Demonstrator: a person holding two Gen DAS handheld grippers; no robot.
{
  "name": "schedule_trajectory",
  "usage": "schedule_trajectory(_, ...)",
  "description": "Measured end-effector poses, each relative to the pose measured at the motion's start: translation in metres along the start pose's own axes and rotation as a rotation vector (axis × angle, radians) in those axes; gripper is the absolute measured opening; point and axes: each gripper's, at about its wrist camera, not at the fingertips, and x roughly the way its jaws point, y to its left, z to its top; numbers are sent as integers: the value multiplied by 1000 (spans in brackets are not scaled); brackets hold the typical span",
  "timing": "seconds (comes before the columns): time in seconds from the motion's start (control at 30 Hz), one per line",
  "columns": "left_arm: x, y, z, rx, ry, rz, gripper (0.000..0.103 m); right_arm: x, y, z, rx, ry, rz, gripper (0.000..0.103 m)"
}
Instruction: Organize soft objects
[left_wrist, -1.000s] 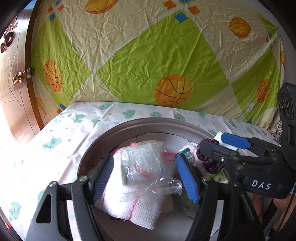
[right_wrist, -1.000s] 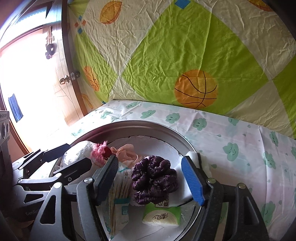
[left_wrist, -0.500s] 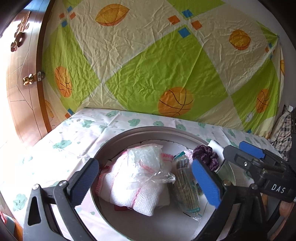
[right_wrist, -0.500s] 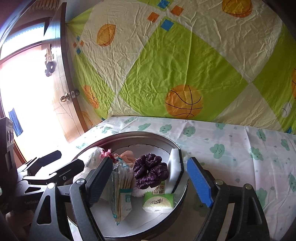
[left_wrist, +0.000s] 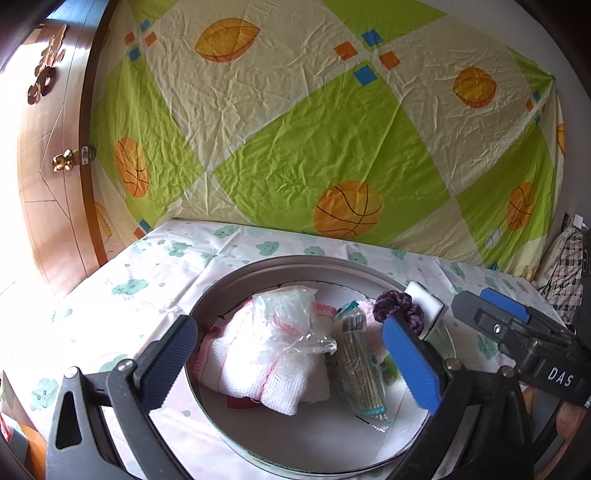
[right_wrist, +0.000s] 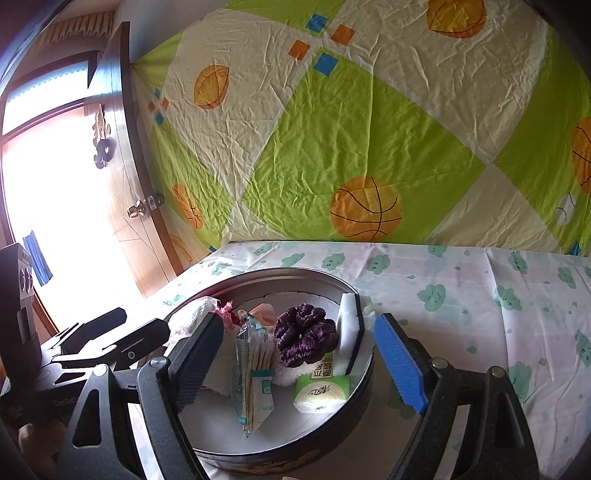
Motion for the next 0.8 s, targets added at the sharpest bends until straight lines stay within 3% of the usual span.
schedule_trajectory(0.8, -6, -3, -4, 8, 4, 2, 102, -9, 6, -5, -8, -21, 0, 86)
